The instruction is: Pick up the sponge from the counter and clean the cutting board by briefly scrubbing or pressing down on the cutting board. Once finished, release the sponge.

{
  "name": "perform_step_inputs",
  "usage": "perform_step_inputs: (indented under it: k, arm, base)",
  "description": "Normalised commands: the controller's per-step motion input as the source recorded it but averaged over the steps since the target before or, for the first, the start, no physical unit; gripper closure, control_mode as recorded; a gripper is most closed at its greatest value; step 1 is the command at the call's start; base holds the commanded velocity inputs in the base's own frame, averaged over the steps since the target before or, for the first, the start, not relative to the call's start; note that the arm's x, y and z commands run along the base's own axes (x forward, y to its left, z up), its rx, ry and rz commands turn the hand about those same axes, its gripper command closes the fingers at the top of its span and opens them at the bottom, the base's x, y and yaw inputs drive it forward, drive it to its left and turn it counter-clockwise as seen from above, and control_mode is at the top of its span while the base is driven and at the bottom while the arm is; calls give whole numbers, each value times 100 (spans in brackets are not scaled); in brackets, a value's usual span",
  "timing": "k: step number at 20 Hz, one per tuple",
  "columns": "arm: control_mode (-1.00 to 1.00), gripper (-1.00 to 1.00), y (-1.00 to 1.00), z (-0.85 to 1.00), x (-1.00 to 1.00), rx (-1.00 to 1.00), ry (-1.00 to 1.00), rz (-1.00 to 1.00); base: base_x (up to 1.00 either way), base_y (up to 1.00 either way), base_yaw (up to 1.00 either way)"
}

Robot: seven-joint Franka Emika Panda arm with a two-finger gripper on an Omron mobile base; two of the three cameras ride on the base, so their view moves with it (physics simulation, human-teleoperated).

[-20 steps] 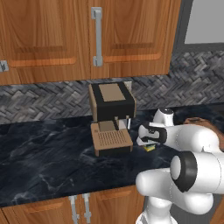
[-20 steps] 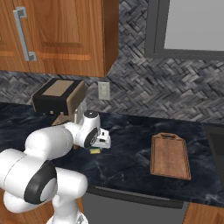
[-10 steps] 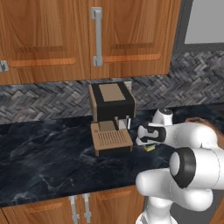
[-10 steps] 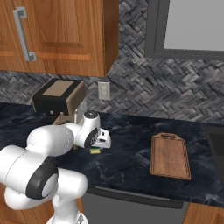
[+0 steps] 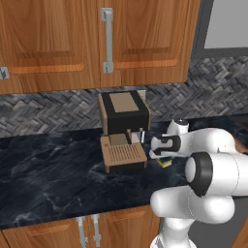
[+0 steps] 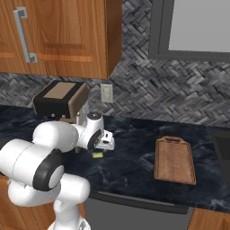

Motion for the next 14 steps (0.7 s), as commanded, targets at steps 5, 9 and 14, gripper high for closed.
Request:
perform_step_inputs:
  k: [5, 9, 14]
  arm:
    - [-100, -100, 0, -6, 1, 0, 0, 0]
    - [-100, -100, 0, -24, 0, 0, 0, 0]
    - [-100, -100, 0, -18, 0, 0, 0, 0]
  base:
    - [0, 0, 0]
    - [0, 0, 0]
    - [0, 0, 0]
